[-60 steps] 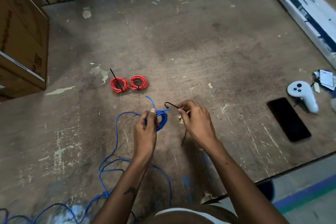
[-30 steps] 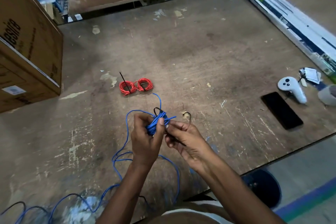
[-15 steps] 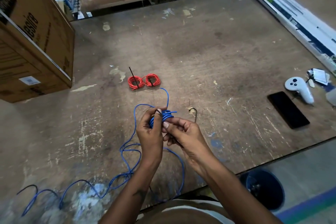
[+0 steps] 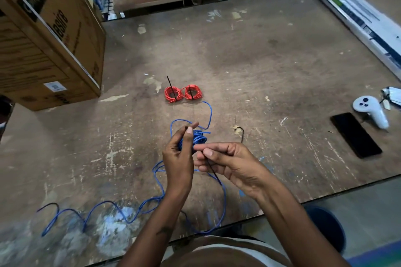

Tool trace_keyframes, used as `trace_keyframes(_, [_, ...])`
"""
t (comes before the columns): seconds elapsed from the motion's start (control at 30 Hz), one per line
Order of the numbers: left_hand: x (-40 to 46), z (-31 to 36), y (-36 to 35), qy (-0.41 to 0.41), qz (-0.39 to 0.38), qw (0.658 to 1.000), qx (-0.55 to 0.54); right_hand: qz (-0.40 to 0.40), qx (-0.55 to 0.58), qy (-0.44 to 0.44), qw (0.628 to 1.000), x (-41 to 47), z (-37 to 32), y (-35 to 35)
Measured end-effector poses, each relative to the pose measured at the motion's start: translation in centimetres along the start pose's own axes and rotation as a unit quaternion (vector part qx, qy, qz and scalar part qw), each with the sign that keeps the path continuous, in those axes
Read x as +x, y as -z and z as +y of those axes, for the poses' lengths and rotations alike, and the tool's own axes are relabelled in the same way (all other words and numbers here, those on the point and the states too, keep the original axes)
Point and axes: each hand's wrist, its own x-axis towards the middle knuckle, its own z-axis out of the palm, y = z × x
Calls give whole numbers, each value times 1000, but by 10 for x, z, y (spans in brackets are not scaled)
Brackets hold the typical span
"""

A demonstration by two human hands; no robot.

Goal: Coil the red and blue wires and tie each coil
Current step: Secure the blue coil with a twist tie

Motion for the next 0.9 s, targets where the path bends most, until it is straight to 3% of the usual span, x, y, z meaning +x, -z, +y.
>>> trace_keyframes(0.13, [1, 4, 6, 17, 8, 999, -26, -46, -21, 20, 999, -4, -6, -2])
trace_keyframes(0.23, [-1, 5, 9, 13, 0, 999, -33, 34, -135, 97, 986, 1, -7, -10])
trace_keyframes(0.33, [-8, 8, 6, 19, -7, 999, -45, 89, -251, 205, 942, 9, -6, -15])
trace_keyframes(0.53, [-12, 11, 8, 15, 16, 999, -30, 113, -104, 234, 960, 12, 4, -37])
trace_keyframes(0.63, [-17, 11, 8, 10, 1, 999, -35, 162, -128, 236, 949, 10, 3, -41])
trace_keyframes(0.7, [-21, 11, 7, -4, 3, 1000, -18, 199, -198, 239, 930, 8, 1, -42])
trace_keyframes(0.9, [-30, 4, 10, -21, 28, 999, 26, 278, -407, 279, 824, 4, 7, -47])
